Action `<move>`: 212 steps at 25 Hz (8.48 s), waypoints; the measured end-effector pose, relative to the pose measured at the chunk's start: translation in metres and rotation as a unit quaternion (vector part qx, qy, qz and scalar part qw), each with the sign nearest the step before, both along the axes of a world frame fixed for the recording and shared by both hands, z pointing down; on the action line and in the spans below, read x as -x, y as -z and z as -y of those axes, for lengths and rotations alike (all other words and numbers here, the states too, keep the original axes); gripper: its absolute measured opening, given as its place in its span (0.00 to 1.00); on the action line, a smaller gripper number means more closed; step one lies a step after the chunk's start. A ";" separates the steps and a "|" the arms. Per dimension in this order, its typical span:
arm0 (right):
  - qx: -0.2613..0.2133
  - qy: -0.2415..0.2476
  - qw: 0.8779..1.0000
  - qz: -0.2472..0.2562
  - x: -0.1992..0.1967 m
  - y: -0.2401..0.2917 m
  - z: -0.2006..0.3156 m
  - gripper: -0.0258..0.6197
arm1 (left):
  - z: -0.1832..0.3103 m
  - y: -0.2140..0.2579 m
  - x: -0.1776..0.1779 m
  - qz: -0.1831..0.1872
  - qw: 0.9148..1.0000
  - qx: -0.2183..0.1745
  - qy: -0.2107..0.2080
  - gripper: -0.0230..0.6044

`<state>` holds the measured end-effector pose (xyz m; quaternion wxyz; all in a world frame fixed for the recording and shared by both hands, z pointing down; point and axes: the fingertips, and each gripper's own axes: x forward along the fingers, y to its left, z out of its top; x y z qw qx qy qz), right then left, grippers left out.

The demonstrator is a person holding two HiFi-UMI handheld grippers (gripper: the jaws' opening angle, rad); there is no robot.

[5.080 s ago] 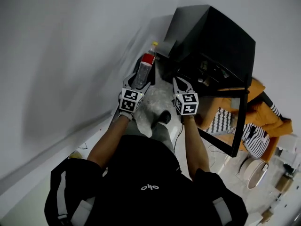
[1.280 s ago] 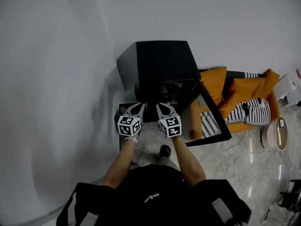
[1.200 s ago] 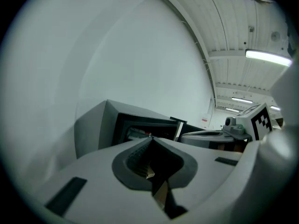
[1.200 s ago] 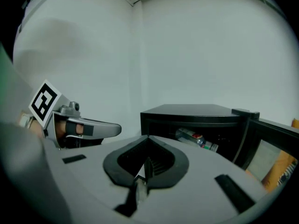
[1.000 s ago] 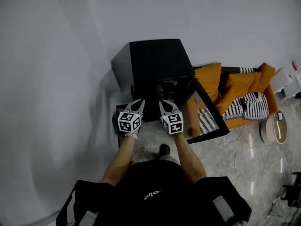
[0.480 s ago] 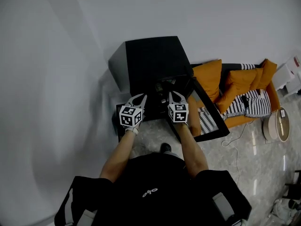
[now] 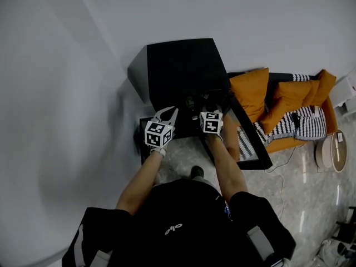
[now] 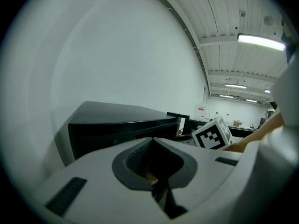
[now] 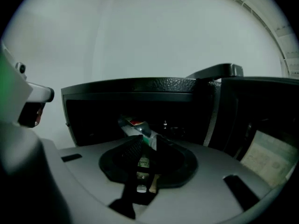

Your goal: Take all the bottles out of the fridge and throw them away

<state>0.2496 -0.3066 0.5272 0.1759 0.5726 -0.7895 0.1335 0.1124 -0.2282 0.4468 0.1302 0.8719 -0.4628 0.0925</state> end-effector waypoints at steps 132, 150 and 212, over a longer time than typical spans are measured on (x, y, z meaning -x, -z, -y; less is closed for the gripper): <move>0.005 0.397 0.918 -0.029 0.333 0.038 -0.201 0.35 | -0.179 -0.017 0.282 -0.030 0.954 0.017 0.299 0.05; 0.083 0.398 0.910 -0.082 0.382 -0.119 -0.168 0.35 | -0.165 -0.170 0.309 -0.055 0.956 0.097 0.270 0.05; 0.143 0.301 0.943 -0.006 0.318 -0.202 -0.192 0.05 | -0.157 -0.258 0.270 -0.047 0.964 0.133 0.224 0.05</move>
